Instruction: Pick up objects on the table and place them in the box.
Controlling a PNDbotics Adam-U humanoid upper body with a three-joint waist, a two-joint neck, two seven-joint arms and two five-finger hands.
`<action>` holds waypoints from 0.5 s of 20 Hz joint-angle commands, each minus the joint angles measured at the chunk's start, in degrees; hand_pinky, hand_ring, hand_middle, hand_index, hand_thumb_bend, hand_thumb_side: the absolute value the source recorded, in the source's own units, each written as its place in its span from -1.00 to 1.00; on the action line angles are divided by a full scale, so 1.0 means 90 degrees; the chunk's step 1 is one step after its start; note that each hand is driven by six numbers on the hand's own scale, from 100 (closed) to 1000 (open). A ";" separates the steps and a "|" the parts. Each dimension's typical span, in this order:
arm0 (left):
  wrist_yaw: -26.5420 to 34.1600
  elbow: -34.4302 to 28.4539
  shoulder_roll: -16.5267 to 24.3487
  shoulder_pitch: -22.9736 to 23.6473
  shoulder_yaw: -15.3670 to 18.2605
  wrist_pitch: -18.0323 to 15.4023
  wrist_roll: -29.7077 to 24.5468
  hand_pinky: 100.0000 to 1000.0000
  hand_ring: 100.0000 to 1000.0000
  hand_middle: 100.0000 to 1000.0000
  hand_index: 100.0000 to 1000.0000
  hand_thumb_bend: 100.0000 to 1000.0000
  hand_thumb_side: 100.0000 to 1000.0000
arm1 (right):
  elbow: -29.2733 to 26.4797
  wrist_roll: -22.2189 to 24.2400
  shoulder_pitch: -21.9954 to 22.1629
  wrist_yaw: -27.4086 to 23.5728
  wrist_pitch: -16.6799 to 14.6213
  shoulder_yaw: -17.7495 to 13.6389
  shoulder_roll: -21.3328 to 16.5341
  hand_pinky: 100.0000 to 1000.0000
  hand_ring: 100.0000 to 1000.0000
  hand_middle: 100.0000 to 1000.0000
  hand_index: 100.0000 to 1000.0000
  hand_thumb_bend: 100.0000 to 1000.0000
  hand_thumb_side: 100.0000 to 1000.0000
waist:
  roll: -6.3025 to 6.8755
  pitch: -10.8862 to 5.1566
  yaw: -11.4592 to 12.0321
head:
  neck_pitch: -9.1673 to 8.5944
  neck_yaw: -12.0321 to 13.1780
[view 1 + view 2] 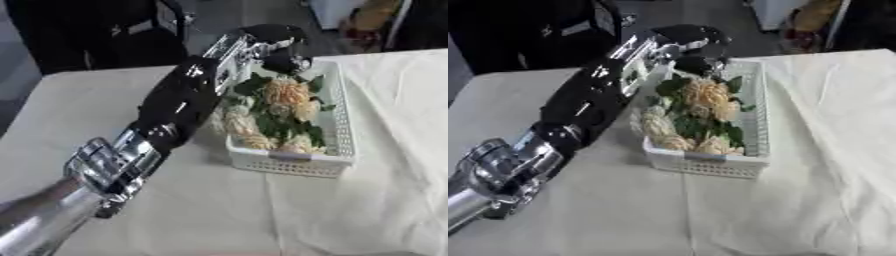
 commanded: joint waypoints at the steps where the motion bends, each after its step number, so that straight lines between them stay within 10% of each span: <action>1: 0.0148 -0.0261 0.0247 -0.0167 0.0058 0.0004 0.0023 0.60 0.81 0.96 0.94 -0.92 0.77 | -0.0100 0.0004 -0.0063 0.0000 -0.0002 -0.0036 -0.0060 0.35 0.47 0.55 0.80 -1.00 0.01 | -0.0053 -0.0085 0.0027 | -0.0005 0.0032; 6: 0.1354 -0.1111 0.1000 -0.0449 0.0159 -0.0088 0.0099 0.40 0.65 0.85 0.89 -1.00 0.45 | -0.0100 0.0000 0.0023 0.0041 0.0015 -0.0058 -0.0104 0.35 0.46 0.56 0.80 -1.00 0.04 | -0.0034 -0.0136 0.0133 | -0.0005 -0.0137; 10: 0.2679 -0.2473 0.2181 -0.0551 0.0554 0.0088 0.0426 0.33 0.62 0.81 0.85 -0.60 0.02 | -0.0100 -0.0006 0.0084 0.0088 0.0034 -0.0083 -0.0161 0.35 0.46 0.55 0.81 -1.00 0.00 | 0.0008 -0.0193 0.0249 | -0.0005 -0.0291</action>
